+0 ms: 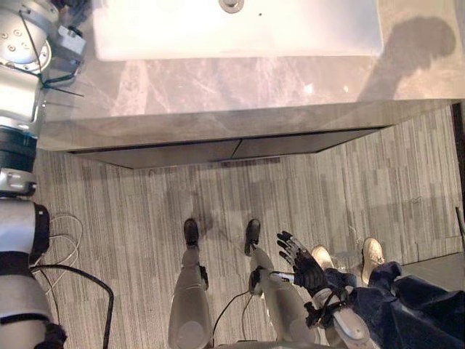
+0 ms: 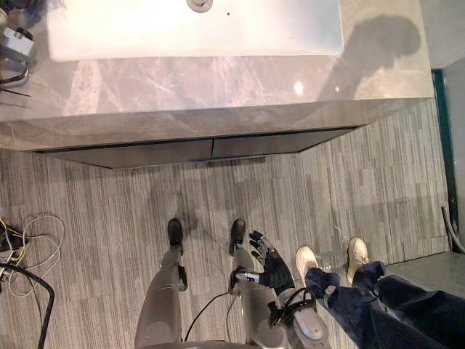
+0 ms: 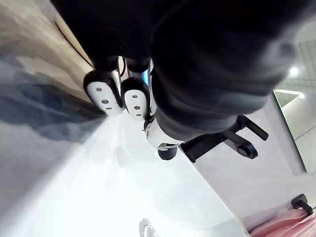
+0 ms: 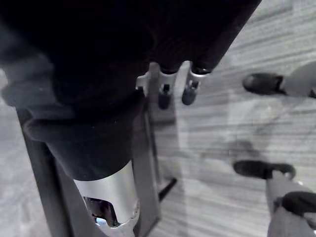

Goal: Organize washtable

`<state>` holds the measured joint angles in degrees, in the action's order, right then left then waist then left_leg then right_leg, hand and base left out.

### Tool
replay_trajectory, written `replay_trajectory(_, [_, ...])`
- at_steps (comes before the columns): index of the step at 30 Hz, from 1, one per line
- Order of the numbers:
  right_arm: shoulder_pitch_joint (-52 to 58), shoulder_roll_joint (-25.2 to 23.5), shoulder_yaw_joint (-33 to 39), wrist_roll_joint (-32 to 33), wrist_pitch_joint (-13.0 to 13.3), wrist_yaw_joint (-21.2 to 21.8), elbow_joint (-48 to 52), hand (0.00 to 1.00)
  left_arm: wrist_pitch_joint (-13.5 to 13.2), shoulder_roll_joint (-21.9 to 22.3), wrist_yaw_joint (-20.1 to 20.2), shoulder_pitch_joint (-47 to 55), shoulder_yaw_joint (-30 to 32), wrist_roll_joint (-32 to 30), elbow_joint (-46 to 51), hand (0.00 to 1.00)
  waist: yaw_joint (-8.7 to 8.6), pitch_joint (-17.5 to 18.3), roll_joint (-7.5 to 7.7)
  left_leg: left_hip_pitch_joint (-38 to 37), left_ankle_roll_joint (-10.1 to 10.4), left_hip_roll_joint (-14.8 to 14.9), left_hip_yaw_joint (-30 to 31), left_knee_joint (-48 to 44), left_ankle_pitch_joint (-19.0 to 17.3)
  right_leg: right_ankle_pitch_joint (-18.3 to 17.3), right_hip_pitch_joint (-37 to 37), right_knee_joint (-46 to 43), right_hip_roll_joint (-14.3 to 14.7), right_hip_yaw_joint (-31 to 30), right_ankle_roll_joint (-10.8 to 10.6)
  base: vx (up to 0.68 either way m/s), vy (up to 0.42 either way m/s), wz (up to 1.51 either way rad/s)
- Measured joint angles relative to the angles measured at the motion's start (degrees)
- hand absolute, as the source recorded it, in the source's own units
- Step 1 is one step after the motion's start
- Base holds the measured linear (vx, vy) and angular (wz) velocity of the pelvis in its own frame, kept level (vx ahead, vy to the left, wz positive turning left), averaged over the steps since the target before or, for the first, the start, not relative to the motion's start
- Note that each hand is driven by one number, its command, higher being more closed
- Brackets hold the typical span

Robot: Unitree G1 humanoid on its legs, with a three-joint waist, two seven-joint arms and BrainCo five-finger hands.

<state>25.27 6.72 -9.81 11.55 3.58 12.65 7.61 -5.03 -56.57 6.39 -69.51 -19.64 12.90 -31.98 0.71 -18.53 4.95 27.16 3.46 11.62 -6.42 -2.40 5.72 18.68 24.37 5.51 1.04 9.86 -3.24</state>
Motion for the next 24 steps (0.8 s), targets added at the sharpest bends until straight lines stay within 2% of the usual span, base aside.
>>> replay_trajectory(2, [0.0, 0.0, 0.0, 0.3, 0.0, 0.0, 0.0, 0.00, 0.2, 1.4, -0.2, 2.1, 0.0, 0.0, 1.2, 1.00, -0.05, 1.6, -0.16, 0.0, 0.1, 0.3, 0.0, -0.1, 0.1, -0.4, 0.0, 0.0, 0.3, -0.5, -0.3, 0.00, 0.003, -0.03])
replay_trajectory(4, [0.5, -0.2, 0.0, 0.3, 0.0, 0.0, 0.0, 0.00, 0.2, 2.7, -0.3, 5.5, 0.0, 0.9, 5.0, 1.00, -0.24, 3.2, 0.01, -0.1, 0.8, -0.4, 0.0, -0.1, 0.3, -3.5, -0.6, 0.0, -0.4, -0.5, -0.3, 0.02, 0.000, 0.18])
replay_trajectory(5, [1.2, -0.7, 0.3, 0.3, 0.0, 0.0, -0.1, 0.00, 0.2, 3.4, -0.3, 7.7, 0.0, 1.8, 8.1, 1.00, -0.13, 3.6, 0.13, -0.5, 1.3, -1.7, 0.1, -0.1, 0.5, -7.3, -1.5, 0.0, -1.5, -0.4, 0.8, 0.02, -0.017, 0.27])
replay_trajectory(6, [0.9, -0.6, 0.4, 0.3, -0.1, 0.1, -1.3, 0.00, 0.1, 3.5, -0.4, 10.8, 0.0, 2.3, 11.2, 1.00, 0.24, 4.1, -0.71, -0.8, 1.6, -1.8, 0.1, 0.0, 0.7, -8.0, -1.6, 0.1, -1.5, -0.3, 2.2, 0.02, -0.029, 0.19])
replay_trajectory(8, [0.0, -0.7, 0.4, 0.2, -0.2, 0.1, -4.0, 0.00, 0.1, 3.5, -0.3, 14.8, 0.0, 2.3, 13.3, 1.00, 0.20, 4.9, -1.55, -2.2, 2.0, -2.1, 0.1, 0.8, 1.2, -8.2, -2.5, 0.1, -1.3, -0.3, 2.5, 0.01, -0.009, -0.03])
replay_trajectory(13, [-2.0, -0.6, 1.0, 0.1, -0.4, 0.1, -9.7, 0.00, 0.1, 4.1, -0.2, 20.3, 0.4, 2.5, 14.2, 1.00, -0.14, 6.2, -1.60, -6.0, 3.0, -3.0, 1.1, 3.8, 2.0, -8.7, -5.0, 0.1, -1.7, 0.2, 3.1, 0.04, 0.009, 0.05])
replay_trajectory(18, [-4.0, -0.7, 1.0, -0.4, -0.9, 0.4, -12.1, 0.00, 0.4, 4.1, -0.4, 23.5, 2.8, 2.8, 10.4, 1.00, -0.10, 7.5, -1.50, -7.9, 2.0, -4.6, 2.6, 5.2, 3.2, -8.7, -7.2, 0.1, -3.1, 1.7, 3.1, 0.05, 0.067, 0.20])
replay_trajectory(24, [-5.2, -1.0, 1.0, -0.8, -1.6, 1.3, -14.1, 0.00, 0.9, 4.4, -0.8, 25.4, 7.0, 4.4, 5.6, 1.00, -0.40, 9.3, -0.07, -9.3, 1.8, -6.2, 3.4, 6.5, 3.4, -9.1, -8.4, 0.1, -4.7, 2.6, 2.3, 0.01, 0.057, 0.11])
